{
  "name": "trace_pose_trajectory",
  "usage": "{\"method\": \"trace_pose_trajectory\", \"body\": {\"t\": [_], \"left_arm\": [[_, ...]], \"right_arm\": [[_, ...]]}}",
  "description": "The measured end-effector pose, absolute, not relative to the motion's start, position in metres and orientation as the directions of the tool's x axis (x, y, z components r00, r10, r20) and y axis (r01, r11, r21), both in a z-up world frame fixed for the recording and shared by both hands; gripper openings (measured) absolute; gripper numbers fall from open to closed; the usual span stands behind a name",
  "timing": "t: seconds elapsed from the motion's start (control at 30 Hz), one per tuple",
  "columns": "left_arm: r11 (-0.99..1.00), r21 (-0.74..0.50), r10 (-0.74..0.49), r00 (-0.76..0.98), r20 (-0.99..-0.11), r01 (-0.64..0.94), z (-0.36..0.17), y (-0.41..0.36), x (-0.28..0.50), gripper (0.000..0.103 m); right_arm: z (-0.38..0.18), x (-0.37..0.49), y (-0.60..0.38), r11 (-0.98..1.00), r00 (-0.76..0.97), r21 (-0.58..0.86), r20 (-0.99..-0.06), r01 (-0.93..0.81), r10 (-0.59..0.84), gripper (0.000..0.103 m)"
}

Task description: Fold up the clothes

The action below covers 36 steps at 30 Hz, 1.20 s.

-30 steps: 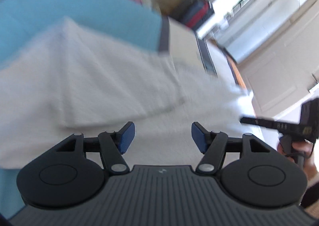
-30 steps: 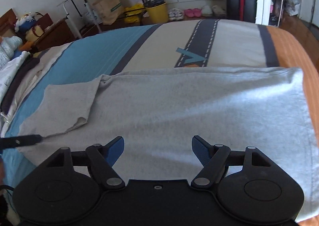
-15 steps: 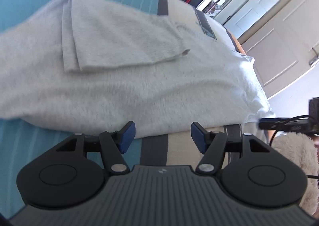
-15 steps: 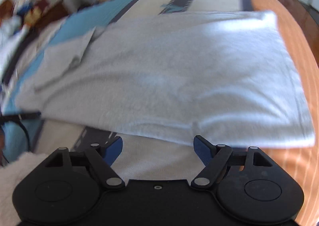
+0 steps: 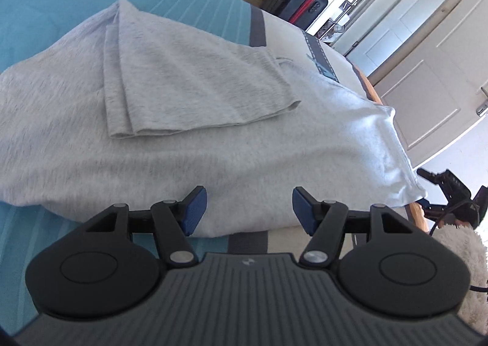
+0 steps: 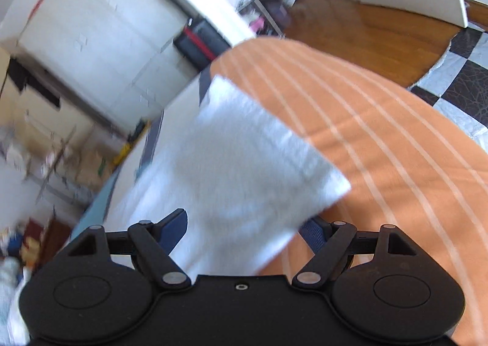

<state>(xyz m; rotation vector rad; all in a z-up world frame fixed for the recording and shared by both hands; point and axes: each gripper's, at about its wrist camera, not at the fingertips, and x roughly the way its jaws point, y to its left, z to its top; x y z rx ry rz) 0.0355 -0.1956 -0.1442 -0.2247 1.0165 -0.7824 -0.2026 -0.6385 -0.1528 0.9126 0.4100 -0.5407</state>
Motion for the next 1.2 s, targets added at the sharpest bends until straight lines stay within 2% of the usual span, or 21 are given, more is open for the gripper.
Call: {"method": "trace_pose_trajectory", "body": {"t": [0.03, 0.07, 0.13, 0.23, 0.3, 0.4, 0.5, 0.57, 0.63, 0.77, 0.9, 1.0, 1.07, 1.2], "left_arm": [[0.717, -0.507, -0.675, 0.294, -0.677, 0.478, -0.143, -0.194, 0.036, 0.061], [0.722, -0.503, -0.671, 0.302, -0.678, 0.475, -0.142, -0.193, 0.037, 0.061], [0.733, -0.494, -0.661, 0.319, -0.679, 0.468, -0.137, -0.187, 0.038, 0.061], [0.684, -0.584, -0.72, 0.28, -0.635, 0.438, -0.126, -0.17, 0.042, 0.06], [0.633, -0.643, -0.77, 0.262, -0.582, 0.43, -0.114, -0.157, 0.043, 0.06], [0.663, -0.595, -0.745, 0.325, -0.582, 0.454, -0.096, -0.141, 0.045, 0.06], [0.699, -0.541, -0.711, 0.372, -0.597, 0.468, -0.085, -0.12, 0.064, 0.06], [0.705, -0.56, -0.708, 0.386, -0.592, 0.436, -0.093, -0.099, 0.071, 0.06], [0.709, -0.58, -0.705, 0.4, -0.586, 0.401, -0.102, -0.077, 0.078, 0.06], [0.713, -0.618, -0.697, 0.427, -0.576, 0.33, -0.119, -0.035, 0.092, 0.062], [0.711, -0.654, -0.687, 0.454, -0.567, 0.258, -0.136, 0.007, 0.106, 0.062], [0.698, -0.672, -0.696, 0.454, -0.556, 0.247, -0.141, 0.017, 0.112, 0.06], [0.686, -0.681, -0.709, 0.447, -0.546, 0.256, -0.141, 0.016, 0.114, 0.06], [0.662, -0.698, -0.733, 0.432, -0.525, 0.274, -0.142, 0.013, 0.118, 0.06]], "right_arm": [[-0.153, -0.195, -0.642, 0.49, 0.79, 0.625, -0.539, 0.608, -0.292, 0.08], [-0.152, -0.185, -0.644, 0.506, 0.779, 0.6, -0.548, 0.62, -0.305, 0.052], [-0.151, -0.163, -0.648, 0.521, 0.759, 0.567, -0.575, 0.638, -0.305, 0.009], [-0.134, -0.141, -0.638, 0.519, 0.819, 0.641, -0.509, 0.566, -0.265, 0.009], [-0.102, -0.116, -0.618, 0.601, 0.85, 0.62, -0.48, 0.505, -0.218, 0.008], [-0.053, -0.078, -0.587, 0.712, 0.886, 0.576, -0.442, 0.402, -0.142, 0.007], [0.007, -0.034, -0.529, 0.853, 0.882, 0.428, -0.466, 0.299, -0.075, 0.007], [0.04, -0.014, -0.488, 0.915, 0.893, 0.35, -0.45, 0.201, -0.024, 0.007], [0.062, 0.006, -0.452, 0.93, 0.904, 0.36, -0.418, 0.071, 0.092, 0.007], [0.048, 0.052, -0.371, 0.899, 0.833, 0.427, -0.461, -0.093, 0.305, 0.007], [-0.037, 0.097, -0.286, 0.882, 0.69, 0.449, -0.593, -0.144, 0.415, 0.007], [-0.097, 0.111, -0.241, 0.918, 0.577, 0.377, -0.726, -0.12, 0.374, 0.007], [-0.109, 0.105, -0.232, 0.941, 0.561, 0.301, -0.758, -0.153, 0.334, 0.006], [-0.102, 0.086, -0.234, 0.948, 0.62, 0.247, -0.718, -0.2, 0.317, 0.006]]}}
